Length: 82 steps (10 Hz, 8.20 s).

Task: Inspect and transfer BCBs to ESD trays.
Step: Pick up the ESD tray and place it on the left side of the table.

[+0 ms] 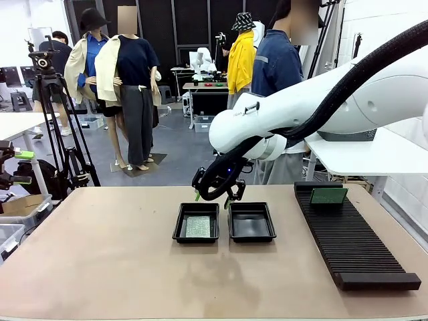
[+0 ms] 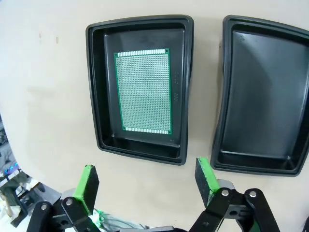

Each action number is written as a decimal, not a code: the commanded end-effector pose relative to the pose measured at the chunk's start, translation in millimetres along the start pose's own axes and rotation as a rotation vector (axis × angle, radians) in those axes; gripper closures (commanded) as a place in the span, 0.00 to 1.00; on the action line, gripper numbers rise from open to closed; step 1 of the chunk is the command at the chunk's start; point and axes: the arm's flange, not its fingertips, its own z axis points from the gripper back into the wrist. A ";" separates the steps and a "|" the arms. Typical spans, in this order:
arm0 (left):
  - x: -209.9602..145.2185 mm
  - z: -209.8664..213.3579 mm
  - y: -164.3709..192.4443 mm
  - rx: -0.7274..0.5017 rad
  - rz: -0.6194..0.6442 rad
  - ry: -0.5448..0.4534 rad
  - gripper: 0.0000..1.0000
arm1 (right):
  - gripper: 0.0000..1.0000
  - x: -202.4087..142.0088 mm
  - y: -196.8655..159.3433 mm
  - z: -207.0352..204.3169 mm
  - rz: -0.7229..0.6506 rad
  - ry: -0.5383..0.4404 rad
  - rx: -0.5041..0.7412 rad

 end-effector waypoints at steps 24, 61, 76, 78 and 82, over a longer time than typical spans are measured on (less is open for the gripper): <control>-49.3 -195.5 -155.2 0.432 -0.146 0.298 0.00 | 0.00 -30.7 -226.3 146.8 -0.063 -0.074 0.438; -115.6 -473.4 -95.3 0.856 -0.135 0.422 0.87 | 0.00 -32.2 -461.7 149.3 -0.109 0.058 0.939; -116.7 -468.6 -90.2 0.848 -0.153 0.441 1.00 | 0.00 -32.2 -461.7 149.3 -0.109 0.058 0.939; -116.9 -468.6 -90.3 0.849 -0.151 0.446 1.00 | 0.00 -32.2 -461.7 149.3 -0.109 0.058 0.939; -100.2 -428.8 -91.9 0.839 -0.114 0.458 1.00 | 0.00 -32.2 -461.7 149.3 -0.109 0.058 0.939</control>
